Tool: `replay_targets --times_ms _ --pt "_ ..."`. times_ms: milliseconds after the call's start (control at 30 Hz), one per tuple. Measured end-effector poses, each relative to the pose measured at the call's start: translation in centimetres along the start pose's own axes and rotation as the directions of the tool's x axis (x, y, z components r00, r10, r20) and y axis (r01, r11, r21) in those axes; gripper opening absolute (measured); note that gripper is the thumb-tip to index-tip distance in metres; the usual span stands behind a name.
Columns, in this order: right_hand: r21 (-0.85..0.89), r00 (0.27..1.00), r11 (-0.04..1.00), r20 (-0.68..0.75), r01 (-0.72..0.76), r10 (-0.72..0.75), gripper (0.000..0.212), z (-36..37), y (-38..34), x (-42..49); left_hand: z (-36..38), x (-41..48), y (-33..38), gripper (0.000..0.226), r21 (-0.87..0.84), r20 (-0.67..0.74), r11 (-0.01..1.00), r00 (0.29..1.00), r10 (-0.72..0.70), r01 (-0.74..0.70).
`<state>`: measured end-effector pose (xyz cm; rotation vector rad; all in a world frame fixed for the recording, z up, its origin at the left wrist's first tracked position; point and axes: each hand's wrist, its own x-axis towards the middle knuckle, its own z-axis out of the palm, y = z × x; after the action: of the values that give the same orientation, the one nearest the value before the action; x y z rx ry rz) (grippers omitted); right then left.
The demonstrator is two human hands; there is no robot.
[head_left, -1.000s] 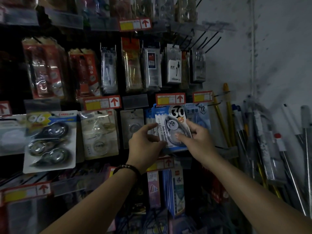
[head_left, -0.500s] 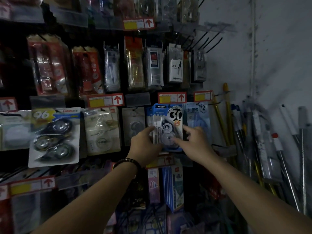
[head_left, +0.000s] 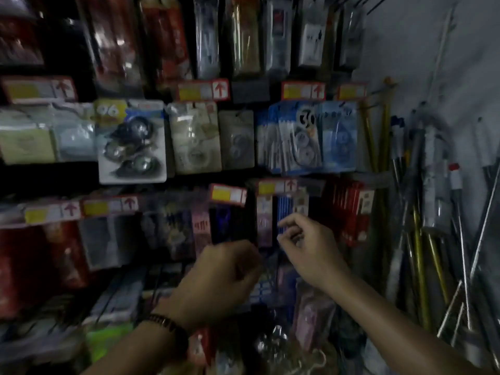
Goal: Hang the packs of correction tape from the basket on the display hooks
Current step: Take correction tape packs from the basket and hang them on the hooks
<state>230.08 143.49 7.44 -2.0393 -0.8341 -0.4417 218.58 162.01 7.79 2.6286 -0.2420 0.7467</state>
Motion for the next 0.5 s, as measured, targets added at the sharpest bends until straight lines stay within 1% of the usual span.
replay_targets --times_ms 67,100,133,167,200,233,300,333,400,467,500 --pt "0.026 0.99 0.998 0.135 -0.049 0.045 0.005 3.6 1.0 -3.2 2.5 -5.2 -2.6 0.007 0.033 0.146 0.997 0.986 -0.079 0.075" --pt "0.026 0.974 0.996 0.214 -0.085 0.078 0.004 5.8 1.6 -4.9 4.0 -7.9 -4.0 0.008 0.049 0.217 0.99 0.967 -0.136 0.129" --pt "0.023 0.944 0.991 0.307 -0.132 0.118 0.003 8.0 2.4 -6.8 5.7 -10.7 -5.6 0.01 0.072 0.275 0.981 0.942 -0.194 0.181" --pt "0.014 0.899 0.983 0.407 -0.183 0.162 0.002 10.3 3.2 -8.9 7.4 -13.5 -7.3 0.013 0.106 0.328 0.969 0.912 -0.248 0.225" --pt "0.002 0.845 0.975 0.499 -0.222 0.192 0.002 12.7 4.2 -11.2 9.2 -16.3 -9.0 0.017 0.142 0.386 0.955 0.873 -0.297 0.262" --pt "-0.009 0.79 0.967 0.574 -0.256 0.214 0.003 15.0 5.2 -13.5 11.0 -19.1 -10.5 0.019 0.171 0.46 0.937 0.817 -0.348 0.303" --pt "-0.069 0.663 0.945 0.697 -0.319 0.274 0.008 19.5 7.4 -18.4 14.3 -24.5 -13.2 0.02 0.186 0.597 0.898 0.68 -0.425 0.398" --pt "-0.112 0.59 0.933 0.747 -0.342 0.306 0.011 21.6 8.5 -20.8 15.6 -26.8 -14.2 0.02 0.186 0.636 0.878 0.627 -0.449 0.441" --pt "-0.196 0.482 0.912 0.798 -0.36 0.362 0.015 25.3 10.8 -25.2 18.1 -31.1 -16.1 0.025 0.169 0.703 0.842 0.536 -0.467 0.512" --pt "-0.297 0.375 0.876 0.816 -0.38 0.439 0.015 29.3 13.6 -29.2 19.9 -34.2 -17.7 0.038 0.163 0.753 0.824 0.472 -0.459 0.542" --pt "-0.348 0.3 0.851 0.826 -0.394 0.476 0.017 31.2 15.1 -31.1 21.1 -35.5 -19.0 0.044 0.166 0.759 0.811 0.451 -0.469 0.561"
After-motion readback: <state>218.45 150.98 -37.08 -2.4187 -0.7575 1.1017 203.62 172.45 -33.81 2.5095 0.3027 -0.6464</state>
